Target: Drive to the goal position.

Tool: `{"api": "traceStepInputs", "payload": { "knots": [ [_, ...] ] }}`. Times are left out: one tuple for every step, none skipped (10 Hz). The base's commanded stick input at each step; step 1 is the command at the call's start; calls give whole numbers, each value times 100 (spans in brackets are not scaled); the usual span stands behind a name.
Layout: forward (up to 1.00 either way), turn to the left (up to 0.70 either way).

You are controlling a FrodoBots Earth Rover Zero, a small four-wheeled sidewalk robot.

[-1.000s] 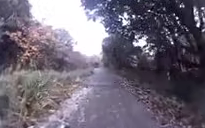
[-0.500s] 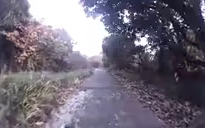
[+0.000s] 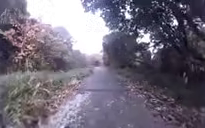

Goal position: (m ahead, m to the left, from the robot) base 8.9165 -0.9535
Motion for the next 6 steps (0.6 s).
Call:
{"api": "traceStepInputs", "payload": {
  "knots": [
    [70,0],
    [70,0],
    [70,0],
    [70,0],
    [70,0],
    [70,-1]
  ]
}}
